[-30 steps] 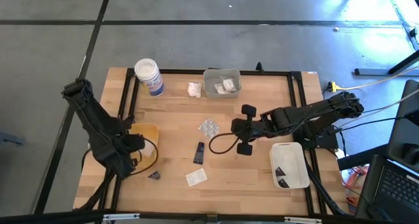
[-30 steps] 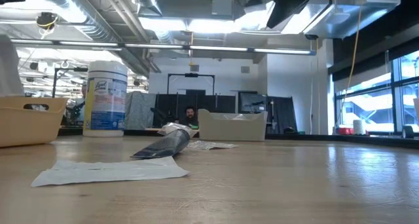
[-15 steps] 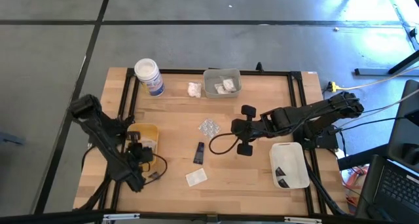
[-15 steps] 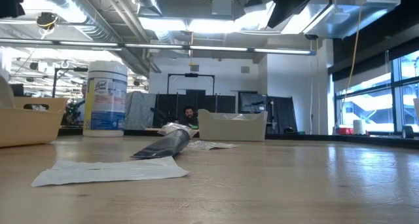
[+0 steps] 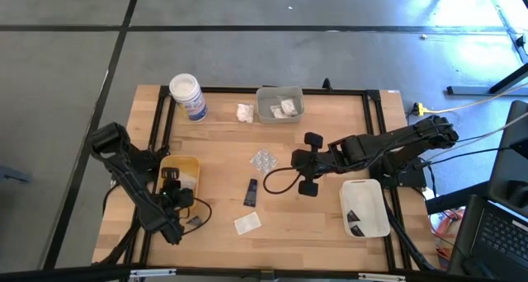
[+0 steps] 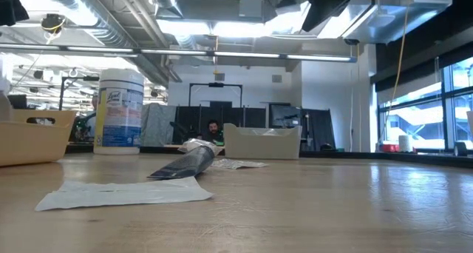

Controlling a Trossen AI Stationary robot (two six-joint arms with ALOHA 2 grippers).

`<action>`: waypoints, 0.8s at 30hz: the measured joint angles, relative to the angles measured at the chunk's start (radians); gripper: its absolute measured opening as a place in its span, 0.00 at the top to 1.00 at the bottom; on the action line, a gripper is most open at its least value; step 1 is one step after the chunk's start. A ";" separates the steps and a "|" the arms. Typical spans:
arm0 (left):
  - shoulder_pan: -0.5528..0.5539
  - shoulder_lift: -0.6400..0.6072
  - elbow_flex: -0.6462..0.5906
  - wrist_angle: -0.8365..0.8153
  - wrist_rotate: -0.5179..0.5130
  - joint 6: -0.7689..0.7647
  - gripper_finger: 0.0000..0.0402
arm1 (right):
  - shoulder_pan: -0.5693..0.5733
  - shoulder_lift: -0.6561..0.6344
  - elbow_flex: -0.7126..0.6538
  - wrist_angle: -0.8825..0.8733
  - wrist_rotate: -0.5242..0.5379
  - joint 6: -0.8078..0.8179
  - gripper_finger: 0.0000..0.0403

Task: Pick & Place Travel size toiletries
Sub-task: Put the white bandage pack into the yellow bin, then put the blue shaving cream into the white bin

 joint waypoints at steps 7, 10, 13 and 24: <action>0.000 0.000 0.041 -0.041 0.095 0.000 0.71 | 0.000 0.000 0.000 0.000 0.000 -0.003 0.96; 0.000 -0.002 0.083 -0.057 0.138 0.000 0.69 | 0.000 0.000 0.000 0.000 0.000 -0.003 0.97; 0.000 -0.015 0.140 -0.062 0.156 0.000 0.69 | 0.000 0.000 0.000 0.000 0.000 -0.011 0.99; -0.001 -0.059 0.327 -0.069 -0.069 0.001 0.72 | 0.003 0.000 0.000 -0.001 -0.084 0.001 0.99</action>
